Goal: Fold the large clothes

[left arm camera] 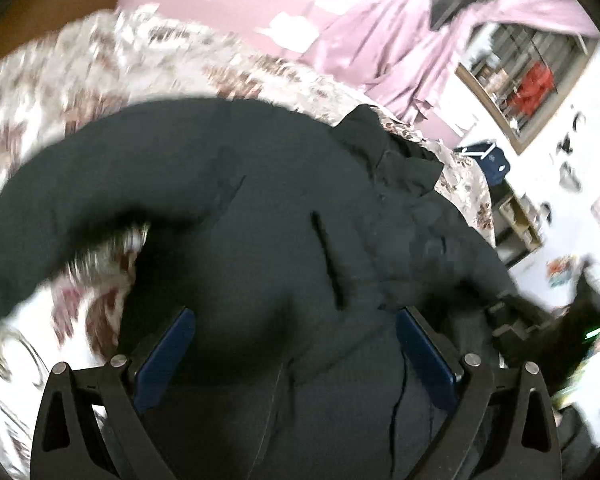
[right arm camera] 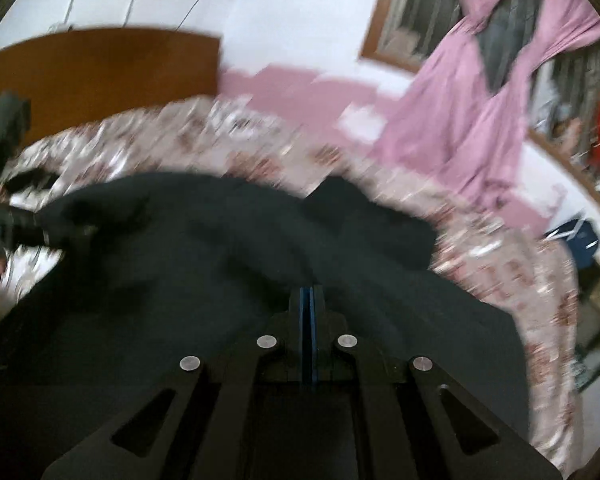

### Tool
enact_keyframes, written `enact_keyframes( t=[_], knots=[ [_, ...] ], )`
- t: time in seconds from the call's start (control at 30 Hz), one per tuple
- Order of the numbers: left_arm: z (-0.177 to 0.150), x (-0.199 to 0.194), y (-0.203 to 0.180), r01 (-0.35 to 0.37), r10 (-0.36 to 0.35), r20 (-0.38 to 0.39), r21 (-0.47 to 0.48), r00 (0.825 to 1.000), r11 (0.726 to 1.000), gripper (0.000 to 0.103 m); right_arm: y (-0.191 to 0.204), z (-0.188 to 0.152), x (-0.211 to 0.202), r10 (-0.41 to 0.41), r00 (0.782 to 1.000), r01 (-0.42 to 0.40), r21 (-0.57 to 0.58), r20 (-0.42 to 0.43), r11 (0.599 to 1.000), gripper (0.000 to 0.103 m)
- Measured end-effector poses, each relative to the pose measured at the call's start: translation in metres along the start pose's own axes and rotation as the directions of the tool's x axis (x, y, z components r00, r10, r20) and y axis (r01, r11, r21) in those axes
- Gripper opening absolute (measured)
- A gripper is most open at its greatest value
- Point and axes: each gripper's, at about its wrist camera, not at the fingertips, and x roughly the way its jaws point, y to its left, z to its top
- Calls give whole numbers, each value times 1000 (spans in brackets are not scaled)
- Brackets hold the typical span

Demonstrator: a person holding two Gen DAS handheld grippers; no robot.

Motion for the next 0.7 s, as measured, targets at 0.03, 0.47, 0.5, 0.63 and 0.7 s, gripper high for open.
enact_keyframes(
  t=[0.03, 0.47, 0.5, 0.63, 0.7],
  knots=[
    [-4, 6, 7, 26, -26, -16, -33, 1000, 999, 101, 8, -9, 13, 42, 997, -42, 7, -58, 999, 5],
    [2, 82, -39, 210, -216, -85, -68, 973, 975, 100, -50, -107, -38, 60, 996, -45, 207, -68, 977, 59],
    [5, 94, -45, 193, -200, -100, -81, 975, 978, 94, -59, -111, -39, 49, 996, -32, 227, -70, 973, 59],
    [14, 125, -64, 33, -40, -185, -38, 982, 999, 22, -91, -133, -50, -29, 997, 47, 275, -69, 960, 59],
    [17, 121, -74, -22, 22, -135, 0, 991, 1000, 11, -100, -135, -53, -73, 996, 87, 281, -61, 956, 59]
  ],
)
